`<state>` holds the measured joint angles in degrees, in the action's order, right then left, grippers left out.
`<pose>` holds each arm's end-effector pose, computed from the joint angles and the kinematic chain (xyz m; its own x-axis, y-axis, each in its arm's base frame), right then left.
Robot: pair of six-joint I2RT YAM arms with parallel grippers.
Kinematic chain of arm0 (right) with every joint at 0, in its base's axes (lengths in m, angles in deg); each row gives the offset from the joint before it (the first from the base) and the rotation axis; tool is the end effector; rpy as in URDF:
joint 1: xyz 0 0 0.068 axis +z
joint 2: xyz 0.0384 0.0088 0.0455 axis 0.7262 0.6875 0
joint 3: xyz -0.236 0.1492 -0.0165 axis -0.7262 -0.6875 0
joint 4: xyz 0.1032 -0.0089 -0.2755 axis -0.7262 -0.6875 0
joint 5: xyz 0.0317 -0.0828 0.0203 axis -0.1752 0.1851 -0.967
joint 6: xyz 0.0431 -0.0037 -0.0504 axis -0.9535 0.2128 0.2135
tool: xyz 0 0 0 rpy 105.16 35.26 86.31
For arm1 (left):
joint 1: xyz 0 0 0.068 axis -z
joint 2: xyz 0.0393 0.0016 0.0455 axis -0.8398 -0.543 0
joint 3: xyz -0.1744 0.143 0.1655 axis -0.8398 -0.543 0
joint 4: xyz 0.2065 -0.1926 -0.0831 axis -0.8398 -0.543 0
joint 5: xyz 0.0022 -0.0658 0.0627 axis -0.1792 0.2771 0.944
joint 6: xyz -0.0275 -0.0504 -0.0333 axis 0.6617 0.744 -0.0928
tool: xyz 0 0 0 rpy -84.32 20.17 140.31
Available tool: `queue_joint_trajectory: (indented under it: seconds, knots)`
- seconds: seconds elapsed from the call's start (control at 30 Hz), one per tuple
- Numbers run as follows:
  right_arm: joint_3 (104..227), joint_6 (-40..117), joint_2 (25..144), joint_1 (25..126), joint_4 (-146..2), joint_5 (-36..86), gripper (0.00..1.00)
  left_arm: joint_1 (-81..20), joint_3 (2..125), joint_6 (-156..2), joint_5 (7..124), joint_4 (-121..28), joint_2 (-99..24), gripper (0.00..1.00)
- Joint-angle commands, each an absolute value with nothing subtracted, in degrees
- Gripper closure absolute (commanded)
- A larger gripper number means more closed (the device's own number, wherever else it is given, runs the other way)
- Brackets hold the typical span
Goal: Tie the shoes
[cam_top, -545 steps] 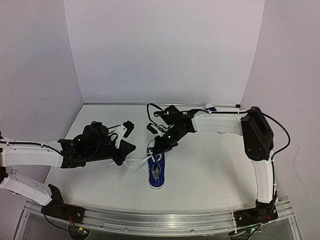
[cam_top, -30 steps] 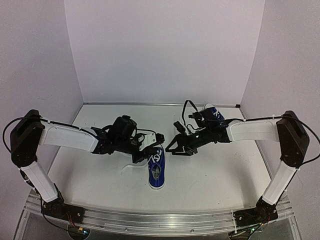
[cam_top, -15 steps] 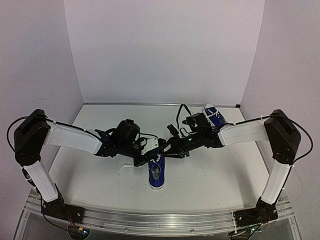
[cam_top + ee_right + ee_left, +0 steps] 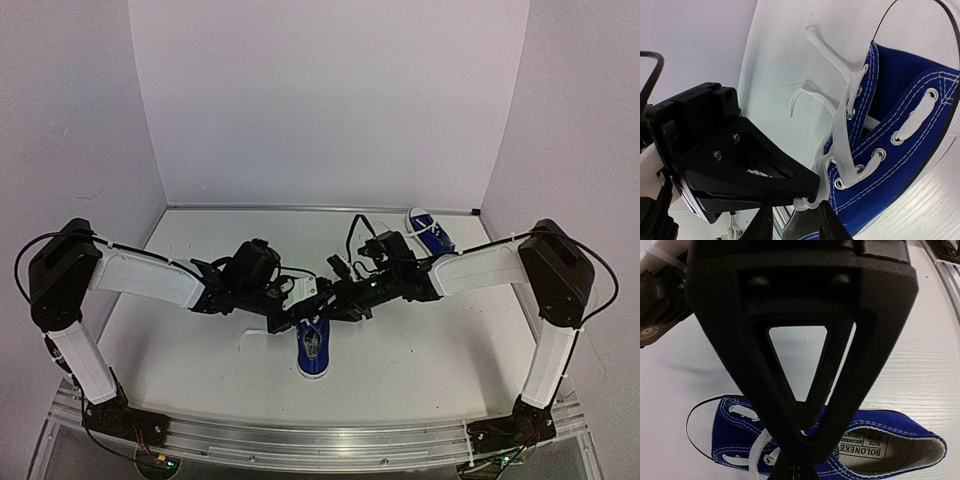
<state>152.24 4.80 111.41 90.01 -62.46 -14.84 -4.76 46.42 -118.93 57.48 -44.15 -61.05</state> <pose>0.2854 0.3242 0.1488 -0.9106 -0.2597 -0.3217 -0.3959 0.3237 0.8594 0.2334 -0.3264 0.1528 0.1203 0.6456 -0.7541 0.9653 0.1013 0.2406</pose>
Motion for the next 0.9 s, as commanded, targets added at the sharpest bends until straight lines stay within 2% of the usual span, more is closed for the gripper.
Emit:
queue_joint_trajectory:
  seconds: [0.0, 0.3, 0.4, 0.6, 0.63, 0.73, 0.87]
  knots:
    - [154.1, 4.0, 112.6, 90.3, -60.3, -14.7, 0.72, -4.5, 48.5, -119.7, 57.4, -41.9, -60.8, 0.99]
    - [153.5, 3.6, 112.4, 90.3, -60.4, -13.4, 0.68, -4.5, 47.6, -119.8, 57.1, -41.5, -60.1, 1.00]
    - [153.7, 3.5, 112.4, 90.3, -60.3, -13.5, 0.75, -4.5, 47.6, -119.7, 57.0, -41.2, -59.9, 1.00]
    - [154.0, 3.5, 112.4, 90.4, -60.3, -13.2, 0.96, -4.5, 47.5, -119.3, 57.5, -40.9, -59.9, 0.99]
    - [154.0, 3.5, 112.3, 90.3, -60.3, -13.0, 1.00, -4.5, 47.5, -119.1, 57.7, -40.9, -59.7, 0.96]
    - [153.8, 3.5, 112.0, 90.3, -60.4, -12.3, 1.00, -4.5, 49.2, -117.7, 59.8, -46.1, -58.7, 0.75]
    - [153.5, 3.7, 111.7, 90.3, -60.4, -11.9, 1.00, -7.0, 50.5, -116.7, 63.4, -55.9, -54.9, 0.58]
